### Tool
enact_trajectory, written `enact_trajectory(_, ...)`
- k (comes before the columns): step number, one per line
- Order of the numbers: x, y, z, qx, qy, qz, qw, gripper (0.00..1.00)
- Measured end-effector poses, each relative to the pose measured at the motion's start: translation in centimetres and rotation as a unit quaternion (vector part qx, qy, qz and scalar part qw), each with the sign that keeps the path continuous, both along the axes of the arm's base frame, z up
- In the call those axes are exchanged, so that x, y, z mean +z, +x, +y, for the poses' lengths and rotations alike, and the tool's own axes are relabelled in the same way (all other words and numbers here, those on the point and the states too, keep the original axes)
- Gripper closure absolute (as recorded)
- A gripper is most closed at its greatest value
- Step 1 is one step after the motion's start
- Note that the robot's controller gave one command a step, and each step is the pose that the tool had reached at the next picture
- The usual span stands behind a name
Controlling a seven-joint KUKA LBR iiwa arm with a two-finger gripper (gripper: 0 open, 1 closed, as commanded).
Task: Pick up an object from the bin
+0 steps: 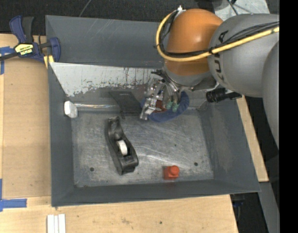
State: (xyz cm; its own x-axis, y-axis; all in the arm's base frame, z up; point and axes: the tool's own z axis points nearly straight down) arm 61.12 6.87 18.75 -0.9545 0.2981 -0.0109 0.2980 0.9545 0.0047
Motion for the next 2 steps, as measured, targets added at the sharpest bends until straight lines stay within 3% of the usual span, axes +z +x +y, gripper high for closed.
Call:
enact_trajectory(1,11.0,-0.7,-0.8,0.022,-0.001,-0.0005,0.9998,1.0)
enact_trajectory(2,5.9,1.6,-2.9,0.13,-0.001,0.0059,0.9915,1.0)
